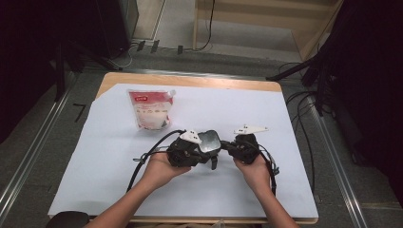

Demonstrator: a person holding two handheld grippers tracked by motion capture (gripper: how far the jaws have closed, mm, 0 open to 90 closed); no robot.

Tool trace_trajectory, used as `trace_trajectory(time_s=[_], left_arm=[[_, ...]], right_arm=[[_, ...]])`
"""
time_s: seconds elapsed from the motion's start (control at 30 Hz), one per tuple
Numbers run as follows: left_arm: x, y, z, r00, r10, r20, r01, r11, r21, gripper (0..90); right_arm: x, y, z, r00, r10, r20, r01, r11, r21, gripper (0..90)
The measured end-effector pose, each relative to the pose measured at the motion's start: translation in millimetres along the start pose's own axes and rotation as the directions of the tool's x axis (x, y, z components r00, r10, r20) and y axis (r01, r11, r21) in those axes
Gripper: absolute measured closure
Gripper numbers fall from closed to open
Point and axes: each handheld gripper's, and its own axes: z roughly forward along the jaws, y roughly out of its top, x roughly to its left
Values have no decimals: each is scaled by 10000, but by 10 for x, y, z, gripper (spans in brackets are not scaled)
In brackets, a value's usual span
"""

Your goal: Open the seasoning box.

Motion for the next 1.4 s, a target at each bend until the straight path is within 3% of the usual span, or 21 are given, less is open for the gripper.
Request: trace_trajectory(time_s=[0.1, 0.23, 0.4, 0.5, 0.67, 0.73, 0.87, 1.0, 1.27, 1.4], left_arm=[[0, 1, -65, 10000, 56, -2, -56, 9999, 112, 889], [18, -42, -164, 9995, 205, 228, -211, 9994, 285, 843], [71, -72, -311, 9996, 213, 189, -215, 9997, 76, 809], [106, -83, -403, 9996, 211, 200, -210, 9997, -81, 765], [174, -111, -487, 9981, 617, -22, -617, 9978, 253, 651], [206, -115, -505, 9987, 499, -54, -497, 9984, 261, 620], [271, -130, -532, 9991, 426, -37, -426, 9991, -39, 524], [317, -147, -550, 9992, 397, 63, -397, 9992, -19, 445], [368, -172, -567, 10000, 16, -91, -17, 10000, -44, 409], [371, -175, -571, 9999, 72, -99, -73, 10000, -29, 407]], right_arm=[[24, 12, -47, 9996, -256, 76, 256, 9996, -73, 900], [33, 7, -133, 9997, -226, -25, 226, 9997, -133, 900], [56, -31, -204, 9992, -373, -122, 372, 9993, -103, 900], [115, -71, -270, 9993, -278, -251, 278, 9996, 5, 900], [198, -136, -340, 9984, -384, -426, 386, 9993, 28, 900], [232, -157, -356, 9983, -335, -481, 338, 9994, 45, 900], [298, -193, -353, 9972, -519, -541, 530, 9984, 180, 900], [367, -237, -341, 9959, -566, -712, 584, 9980, 232, 900], [582, -265, -254, 9869, -989, -1277, 1042, 9939, 356, 900], [635, -259, -151, 9837, -1119, -1409, 1202, 9914, 516, 900]])
